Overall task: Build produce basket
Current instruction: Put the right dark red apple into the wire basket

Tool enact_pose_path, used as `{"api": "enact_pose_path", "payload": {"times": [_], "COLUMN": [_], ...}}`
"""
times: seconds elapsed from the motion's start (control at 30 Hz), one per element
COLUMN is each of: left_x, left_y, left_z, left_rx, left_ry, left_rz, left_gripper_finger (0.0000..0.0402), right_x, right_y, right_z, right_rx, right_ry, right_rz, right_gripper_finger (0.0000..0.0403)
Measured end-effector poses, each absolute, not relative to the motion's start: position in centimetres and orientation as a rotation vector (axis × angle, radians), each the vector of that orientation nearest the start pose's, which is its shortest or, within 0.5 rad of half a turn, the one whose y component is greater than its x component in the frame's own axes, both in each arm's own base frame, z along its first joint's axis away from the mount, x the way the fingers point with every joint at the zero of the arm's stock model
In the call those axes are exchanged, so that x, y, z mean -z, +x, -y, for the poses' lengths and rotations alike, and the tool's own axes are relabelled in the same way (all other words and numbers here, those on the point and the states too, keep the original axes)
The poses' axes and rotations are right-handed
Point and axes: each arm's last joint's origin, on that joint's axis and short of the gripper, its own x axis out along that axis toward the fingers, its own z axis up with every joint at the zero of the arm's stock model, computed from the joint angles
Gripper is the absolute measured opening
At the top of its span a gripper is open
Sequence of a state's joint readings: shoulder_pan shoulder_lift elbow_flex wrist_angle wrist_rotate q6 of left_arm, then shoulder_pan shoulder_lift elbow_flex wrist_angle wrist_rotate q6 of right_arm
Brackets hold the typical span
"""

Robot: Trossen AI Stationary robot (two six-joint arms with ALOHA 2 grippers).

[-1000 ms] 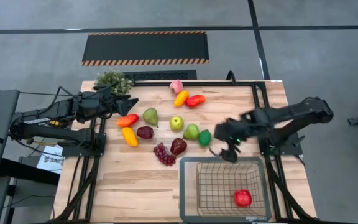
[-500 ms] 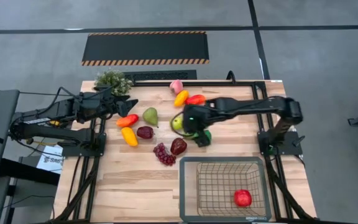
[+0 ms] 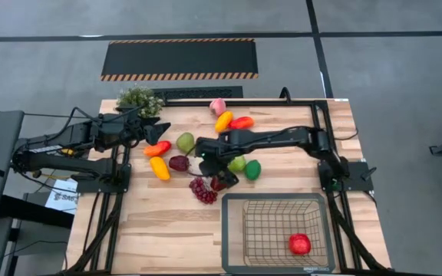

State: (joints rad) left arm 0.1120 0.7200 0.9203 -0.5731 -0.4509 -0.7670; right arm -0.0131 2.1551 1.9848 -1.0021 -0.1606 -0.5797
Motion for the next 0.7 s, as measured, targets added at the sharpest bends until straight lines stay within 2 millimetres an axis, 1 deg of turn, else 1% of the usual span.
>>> {"api": "enact_pose_path", "payload": {"times": [0.17,0.27,0.47,0.63,0.7], "left_x": [-34.9,-34.9,-34.9,-34.9,-34.9], "left_y": [13.4,13.4,13.4,13.4,13.4], "left_z": [-2.8,-2.8,-2.8,-2.8,-2.8], "left_rx": [-0.676,-0.677,-0.677,-0.678,-0.678], "left_ry": [-0.672,-0.673,-0.674,-0.682,-0.682], "left_rz": [-0.159,-0.158,-0.158,-0.156,-0.156], "left_gripper_finger": [0.0347,0.0347,0.0347,0.0347,0.0347], "right_x": [-22.8,-21.2,-21.0,-20.8,-20.1], "right_y": [45.6,45.9,46.4,46.0,45.8], "right_z": [-0.9,-1.5,-1.5,-1.2,-0.9], "right_rx": [-0.567,-0.598,-0.587,-0.584,-0.588], "right_ry": [-0.474,-0.483,-0.505,-0.479,-0.474], "right_rz": [-1.181,-1.220,-1.174,-1.218,-1.236], "right_gripper_finger": [0.0384,0.0384,0.0384,0.0384,0.0384]}}
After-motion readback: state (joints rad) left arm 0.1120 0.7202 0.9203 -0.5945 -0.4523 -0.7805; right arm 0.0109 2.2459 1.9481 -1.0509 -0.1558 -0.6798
